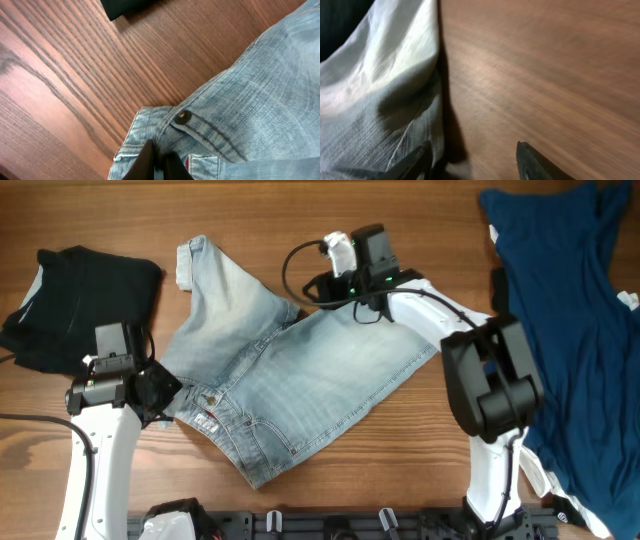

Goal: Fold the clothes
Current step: 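Hold waistband with left gripper and pull leg hem right with right gripper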

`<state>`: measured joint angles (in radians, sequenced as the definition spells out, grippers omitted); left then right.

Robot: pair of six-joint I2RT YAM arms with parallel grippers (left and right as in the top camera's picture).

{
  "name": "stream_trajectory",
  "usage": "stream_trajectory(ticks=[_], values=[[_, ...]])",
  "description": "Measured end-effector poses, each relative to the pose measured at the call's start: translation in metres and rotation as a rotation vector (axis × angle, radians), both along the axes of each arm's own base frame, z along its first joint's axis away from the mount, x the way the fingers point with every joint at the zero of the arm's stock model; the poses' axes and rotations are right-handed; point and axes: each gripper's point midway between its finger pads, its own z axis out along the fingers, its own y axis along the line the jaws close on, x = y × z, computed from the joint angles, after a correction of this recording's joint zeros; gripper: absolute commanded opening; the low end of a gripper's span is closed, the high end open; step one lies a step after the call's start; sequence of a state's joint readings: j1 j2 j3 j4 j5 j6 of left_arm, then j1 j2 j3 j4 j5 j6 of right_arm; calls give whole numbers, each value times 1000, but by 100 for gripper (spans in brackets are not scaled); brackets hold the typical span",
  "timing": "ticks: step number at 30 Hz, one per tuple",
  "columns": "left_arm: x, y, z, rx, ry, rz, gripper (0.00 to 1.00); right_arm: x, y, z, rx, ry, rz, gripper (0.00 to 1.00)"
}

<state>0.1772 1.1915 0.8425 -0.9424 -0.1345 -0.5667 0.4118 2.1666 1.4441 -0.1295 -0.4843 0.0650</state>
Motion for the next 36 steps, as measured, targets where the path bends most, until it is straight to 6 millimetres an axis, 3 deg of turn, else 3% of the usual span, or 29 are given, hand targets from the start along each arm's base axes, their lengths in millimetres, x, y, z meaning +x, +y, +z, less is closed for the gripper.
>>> stream_trajectory(ticks=[4, 6, 7, 9, 10, 13, 16, 19, 22, 26, 28, 33, 36], values=[[35, 7, 13, 31, -155, 1, 4, -9, 3, -10, -40, 37, -9, 59], [64, 13, 29, 62, -289, 4, 4, -15, -14, -22, -107, 107, -56, 61], [71, 16, 35, 77, -327, 9, 12, -16, -24, -27, -136, 131, -79, 63], [79, 21, 42, 100, -366, 19, 81, -14, -43, -31, -190, 154, -125, 73], [79, 25, 44, 110, -369, 31, 100, -12, -54, -28, -214, 154, -150, 82], [68, 30, 43, 108, -321, 54, 100, -7, -90, 1, -276, 139, -255, 99], [48, 14, 27, 18, -222, 22, 100, -13, -132, 55, -284, 151, -400, 99], [28, -18, 15, -151, -135, -29, 100, -43, -186, 77, -315, 298, -560, 100], [8, -43, 8, -258, -48, -63, 100, -77, -222, 63, -373, 479, -664, 100], [-14, -72, 0, -324, 52, -139, 100, -106, -236, 42, -407, 619, -728, 100], [-29, -87, -14, -345, 112, -175, 100, -122, -238, 25, -427, 672, -732, 100], [-63, -106, -47, -367, 230, -197, 100, -137, -239, -6, -426, 709, -766, 100], [-76, -109, -61, -371, 271, -185, 100, -134, -239, -25, -390, 688, -814, 99]])
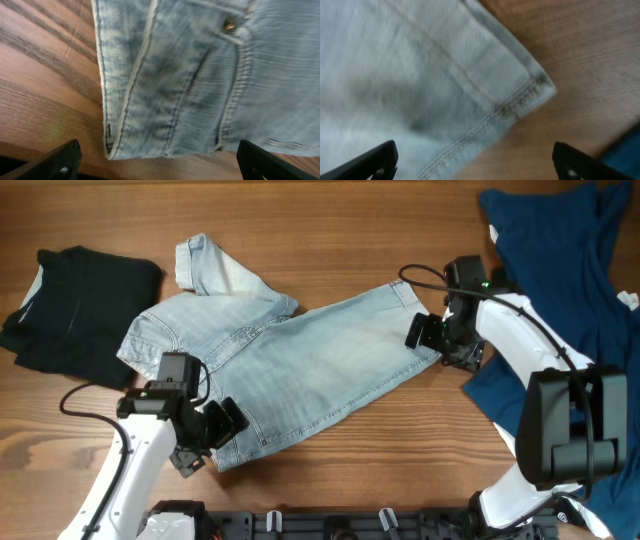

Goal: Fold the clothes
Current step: 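Hold waistband with left gripper and pull leg hem right with right gripper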

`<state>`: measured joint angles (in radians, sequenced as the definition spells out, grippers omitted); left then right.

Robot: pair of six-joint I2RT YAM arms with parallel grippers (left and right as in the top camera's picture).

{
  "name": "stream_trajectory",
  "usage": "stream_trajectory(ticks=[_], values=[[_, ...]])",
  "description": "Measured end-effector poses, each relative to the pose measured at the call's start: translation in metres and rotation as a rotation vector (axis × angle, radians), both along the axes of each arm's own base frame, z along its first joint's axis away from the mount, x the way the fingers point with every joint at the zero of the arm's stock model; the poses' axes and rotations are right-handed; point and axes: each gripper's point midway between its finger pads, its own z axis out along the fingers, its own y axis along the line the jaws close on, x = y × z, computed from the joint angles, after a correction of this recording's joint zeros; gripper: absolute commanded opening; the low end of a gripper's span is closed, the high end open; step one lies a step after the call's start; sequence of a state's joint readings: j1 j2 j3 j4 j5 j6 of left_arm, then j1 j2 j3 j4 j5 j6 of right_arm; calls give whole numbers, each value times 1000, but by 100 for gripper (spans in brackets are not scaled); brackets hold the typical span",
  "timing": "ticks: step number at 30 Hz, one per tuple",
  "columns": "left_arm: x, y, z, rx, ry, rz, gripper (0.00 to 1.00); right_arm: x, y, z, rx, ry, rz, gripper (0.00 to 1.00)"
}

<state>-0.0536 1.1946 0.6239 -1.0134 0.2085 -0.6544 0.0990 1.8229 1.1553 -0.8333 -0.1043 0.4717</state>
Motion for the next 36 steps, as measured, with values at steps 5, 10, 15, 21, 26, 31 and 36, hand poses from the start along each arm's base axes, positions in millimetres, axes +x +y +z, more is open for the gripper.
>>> stream_trajectory(ticks=[5, 10, 15, 21, 26, 31, 36], values=[[0, -2, -16, -13, 13, 38, 74, 6, 1, -16, 9, -53, -45, 44], [-7, -9, -31, -50, 61, 54, 4, 3, -1, -20, 1, -41, -70, 4], [-6, -12, -35, -70, 71, 41, 4, -18, -9, -22, -33, 49, -106, 4], [30, -14, -6, -75, -28, -40, 4, -53, -35, 15, -87, 110, -208, 4], [43, -9, 41, -37, -38, -126, 4, -84, -38, 71, -87, 55, -239, 4], [27, 14, 47, 65, 38, -137, 4, -114, -36, 94, -84, 64, -230, 10], [29, 50, 45, 141, 45, -15, 4, -112, -20, 93, -37, 20, -142, 47]])
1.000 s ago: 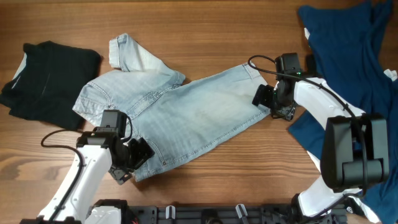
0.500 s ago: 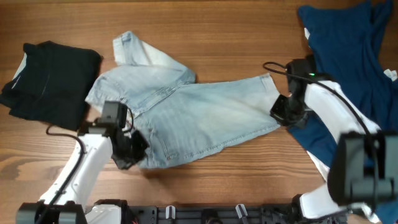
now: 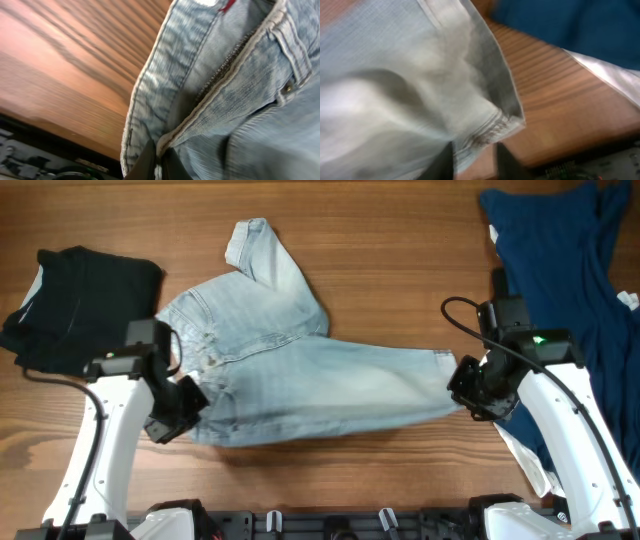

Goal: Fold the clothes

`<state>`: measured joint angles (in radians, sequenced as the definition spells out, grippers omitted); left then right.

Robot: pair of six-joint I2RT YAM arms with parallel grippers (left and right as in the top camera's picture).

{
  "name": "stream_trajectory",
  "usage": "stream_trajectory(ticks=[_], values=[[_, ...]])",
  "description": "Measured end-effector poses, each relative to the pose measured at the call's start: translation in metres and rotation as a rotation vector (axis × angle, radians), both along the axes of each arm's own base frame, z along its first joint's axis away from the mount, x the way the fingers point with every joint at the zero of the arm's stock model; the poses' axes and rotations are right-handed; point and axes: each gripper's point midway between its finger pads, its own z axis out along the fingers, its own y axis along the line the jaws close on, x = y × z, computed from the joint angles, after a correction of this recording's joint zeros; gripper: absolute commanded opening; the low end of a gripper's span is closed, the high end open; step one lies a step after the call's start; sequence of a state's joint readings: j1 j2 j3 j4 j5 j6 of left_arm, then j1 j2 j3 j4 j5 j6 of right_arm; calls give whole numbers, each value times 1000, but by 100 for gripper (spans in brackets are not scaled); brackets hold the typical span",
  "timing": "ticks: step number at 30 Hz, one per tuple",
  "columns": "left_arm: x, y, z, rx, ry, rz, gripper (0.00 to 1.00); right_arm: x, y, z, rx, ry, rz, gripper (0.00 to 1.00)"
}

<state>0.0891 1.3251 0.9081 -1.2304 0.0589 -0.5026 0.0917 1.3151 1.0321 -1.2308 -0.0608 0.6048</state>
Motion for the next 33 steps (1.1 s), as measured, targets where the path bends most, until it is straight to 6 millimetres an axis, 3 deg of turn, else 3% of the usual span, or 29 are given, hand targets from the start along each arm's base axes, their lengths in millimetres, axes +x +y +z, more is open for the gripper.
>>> stream_trajectory(ticks=[3, 5, 9, 11, 15, 20, 22, 24, 27, 29, 30, 32, 33], values=[[2, 25, 0, 50, -13, 92, 4, 52, 24, 9, 96, -233, 150, 58], [2, 33, 0, 69, -16, 121, 4, 100, 45, 34, 167, -476, 277, 61], [1, 39, 1, 100, -11, 134, 4, 143, 72, 59, 244, -665, 439, 63], [0, 44, 1, 133, -8, 162, 4, 160, 87, 53, 269, -633, 515, 73], [-2, 55, 2, 185, -3, 219, 4, 216, 145, 29, 302, -608, 711, 80], [-7, 72, 3, 216, 1, 341, 4, 280, 223, -17, 363, -717, 883, 80], [-7, 74, 3, 219, 1, 356, 4, 292, 248, -28, 410, -784, 910, 81], [-7, 74, 3, 219, 0, 360, 4, 291, 265, -39, 453, -795, 920, 80], [-7, 75, 3, 222, 1, 362, 4, 274, 296, -65, 521, -751, 943, 79], [-8, 75, 3, 222, 2, 362, 4, 263, 309, -80, 541, -715, 958, 73], [-8, 75, 3, 222, 2, 362, 4, 258, 315, -86, 550, -697, 960, 67], [-8, 75, 3, 222, 2, 362, 4, 250, 324, -93, 564, -674, 962, 35], [-8, 75, 3, 222, 2, 362, 4, 249, 325, -93, 567, -671, 957, 13]])
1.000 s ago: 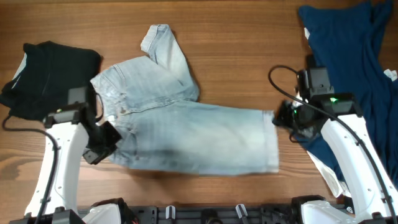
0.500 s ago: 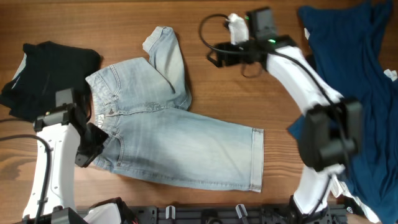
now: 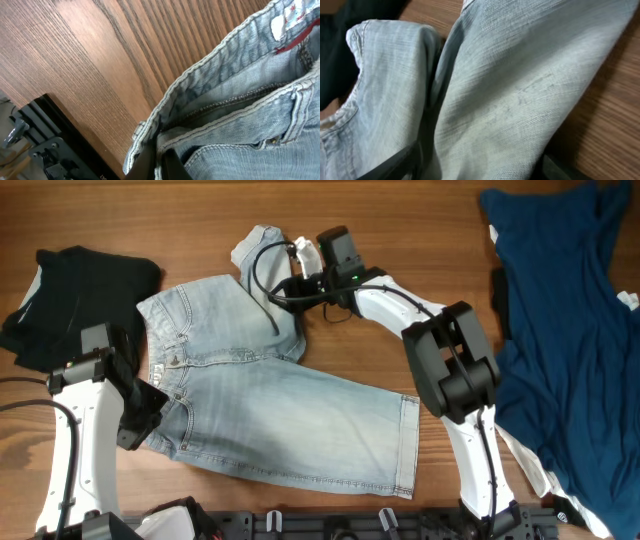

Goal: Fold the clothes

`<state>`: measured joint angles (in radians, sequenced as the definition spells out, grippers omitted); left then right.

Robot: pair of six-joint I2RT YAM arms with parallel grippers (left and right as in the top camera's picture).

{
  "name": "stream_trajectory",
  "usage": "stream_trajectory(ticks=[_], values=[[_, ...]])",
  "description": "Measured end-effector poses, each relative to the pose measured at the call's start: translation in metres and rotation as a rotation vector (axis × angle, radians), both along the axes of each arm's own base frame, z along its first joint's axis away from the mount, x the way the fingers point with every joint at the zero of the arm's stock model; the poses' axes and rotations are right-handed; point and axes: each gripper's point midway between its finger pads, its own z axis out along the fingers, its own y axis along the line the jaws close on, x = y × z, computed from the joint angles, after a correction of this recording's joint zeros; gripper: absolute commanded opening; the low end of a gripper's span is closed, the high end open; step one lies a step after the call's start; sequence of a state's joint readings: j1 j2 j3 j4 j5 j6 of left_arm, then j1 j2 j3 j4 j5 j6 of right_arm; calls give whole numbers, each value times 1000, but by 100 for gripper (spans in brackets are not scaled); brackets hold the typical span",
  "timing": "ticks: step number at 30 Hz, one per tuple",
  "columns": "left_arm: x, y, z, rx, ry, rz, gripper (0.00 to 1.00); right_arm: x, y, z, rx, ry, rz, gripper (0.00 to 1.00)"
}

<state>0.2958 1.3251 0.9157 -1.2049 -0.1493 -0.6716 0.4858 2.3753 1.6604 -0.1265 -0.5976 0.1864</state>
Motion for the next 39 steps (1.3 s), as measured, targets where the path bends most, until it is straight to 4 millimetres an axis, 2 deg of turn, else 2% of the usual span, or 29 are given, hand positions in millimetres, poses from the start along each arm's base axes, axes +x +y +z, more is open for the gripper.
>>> stream_trajectory(ticks=[1, 5, 7, 8, 9, 11, 12, 13, 14, 16, 17, 18, 19, 22, 23, 25, 27, 29, 31, 33, 35, 36, 38, 39], values=[[0, 0, 0, 1, 0, 0, 4, 0, 0, 0, 1, 5, -3, 4], [0, 1, 0, 3, 1, 0, 4, -1, -8, -5, -10, 50, -24, 4], [0, 1, 0, 4, 1, 0, 4, 0, -24, -8, -42, 98, -68, 4], [0, 1, 0, 4, 0, 0, 4, 4, -33, -4, -57, 104, -96, 4], [0, 1, 0, 4, -1, 0, 4, 14, -50, 14, -75, 85, -147, 4], [2, 1, 0, 5, -7, 0, 4, 26, -69, 72, -60, -4, -201, 4], [3, 1, 0, 5, -13, 0, 4, 28, -72, 115, -37, -78, -215, 16], [4, 1, 0, 4, -17, 0, 4, 23, -70, 166, -4, -171, -207, 61], [4, 1, 0, 5, -16, 0, 4, 12, -59, 215, 28, -273, -176, 73], [3, 1, 0, 7, -11, 0, 4, -3, -40, 249, 43, -363, -129, 88], [2, 2, 0, 7, -9, 0, 4, -11, -28, 253, 30, -390, -105, 98], [2, 1, 0, 7, -9, 0, 4, -22, -15, 238, -17, -378, -71, 100], [2, 2, 0, 7, -7, 0, 4, -23, -12, 192, -117, -314, -66, 100], [1, 2, 0, 13, -5, 0, 4, -15, -42, 127, -293, -195, -133, 100], [1, 3, 0, 13, -5, 0, 4, -11, -65, 104, -365, -144, -172, 100], [2, 3, 0, 13, -6, 0, 4, -6, -95, 91, -430, -94, -228, 99], [2, 3, 0, 13, -6, 0, 4, 0, -142, 81, -497, -2, -356, 95], [2, 3, 0, 14, -7, 1, 4, -1, -171, 74, -505, 94, -452, 92], [2, 3, 0, 14, -9, 1, 4, 5, -188, 70, -470, 147, -501, 87], [3, 3, 0, 15, -12, 0, 4, 5, -193, 52, -451, 209, -506, 86], [3, 3, 0, 15, -12, 0, 4, -1, -184, 27, -461, 266, -480, 81], [3, 3, 0, 15, -12, 1, 4, -7, -177, 13, -469, 302, -468, 75], [3, 3, 0, 15, -12, 1, 4, -14, -169, -3, -478, 343, -459, 60], [3, 3, 0, 15, -12, 1, 4, -19, -165, -12, -484, 363, -453, 42]])
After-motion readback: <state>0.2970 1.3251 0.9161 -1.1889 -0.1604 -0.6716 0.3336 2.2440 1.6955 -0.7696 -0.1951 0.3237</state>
